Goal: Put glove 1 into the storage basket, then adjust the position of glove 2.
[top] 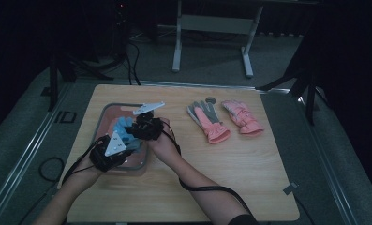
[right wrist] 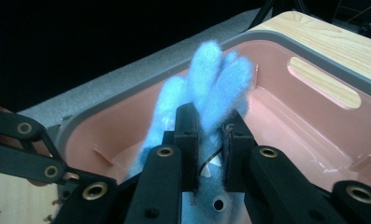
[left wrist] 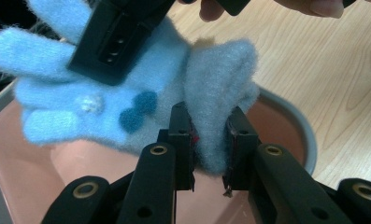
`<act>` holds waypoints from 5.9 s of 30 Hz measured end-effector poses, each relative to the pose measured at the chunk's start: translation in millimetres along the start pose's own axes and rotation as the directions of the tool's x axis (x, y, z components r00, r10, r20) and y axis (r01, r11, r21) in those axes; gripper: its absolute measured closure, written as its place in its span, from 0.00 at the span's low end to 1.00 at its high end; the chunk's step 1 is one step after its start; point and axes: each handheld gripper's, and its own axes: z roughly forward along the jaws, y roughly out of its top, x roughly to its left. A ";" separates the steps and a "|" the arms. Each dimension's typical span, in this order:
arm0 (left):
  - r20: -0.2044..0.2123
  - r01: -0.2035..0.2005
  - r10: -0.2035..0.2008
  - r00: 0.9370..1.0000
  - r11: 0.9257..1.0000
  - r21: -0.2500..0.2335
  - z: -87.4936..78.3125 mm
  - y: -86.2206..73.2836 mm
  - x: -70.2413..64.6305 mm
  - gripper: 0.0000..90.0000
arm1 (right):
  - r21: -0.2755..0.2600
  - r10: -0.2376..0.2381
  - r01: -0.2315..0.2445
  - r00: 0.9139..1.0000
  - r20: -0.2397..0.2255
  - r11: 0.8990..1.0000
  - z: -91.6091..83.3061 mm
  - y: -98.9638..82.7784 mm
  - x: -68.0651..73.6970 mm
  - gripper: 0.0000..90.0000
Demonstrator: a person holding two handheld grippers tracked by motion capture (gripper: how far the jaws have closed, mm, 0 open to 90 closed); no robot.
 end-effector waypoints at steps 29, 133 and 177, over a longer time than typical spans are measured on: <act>0.003 0.046 -0.048 0.999 0.972 0.229 49.1 -5.3 13.8 0.77 | 0.207 -0.015 0.000 0.997 0.073 0.978 62.2 -5.9 -18.8 0.80; 0.286 0.237 -0.163 0.944 0.940 -0.247 85.4 23.8 -160.3 0.10 | 0.014 0.140 -0.156 0.919 0.370 0.988 -159.6 -121.8 -221.0 0.59; 0.185 0.232 -0.187 0.965 0.938 -0.259 91.5 17.5 -155.5 0.10 | -0.194 0.467 -0.427 0.766 0.442 0.883 -188.4 -137.8 -106.2 0.98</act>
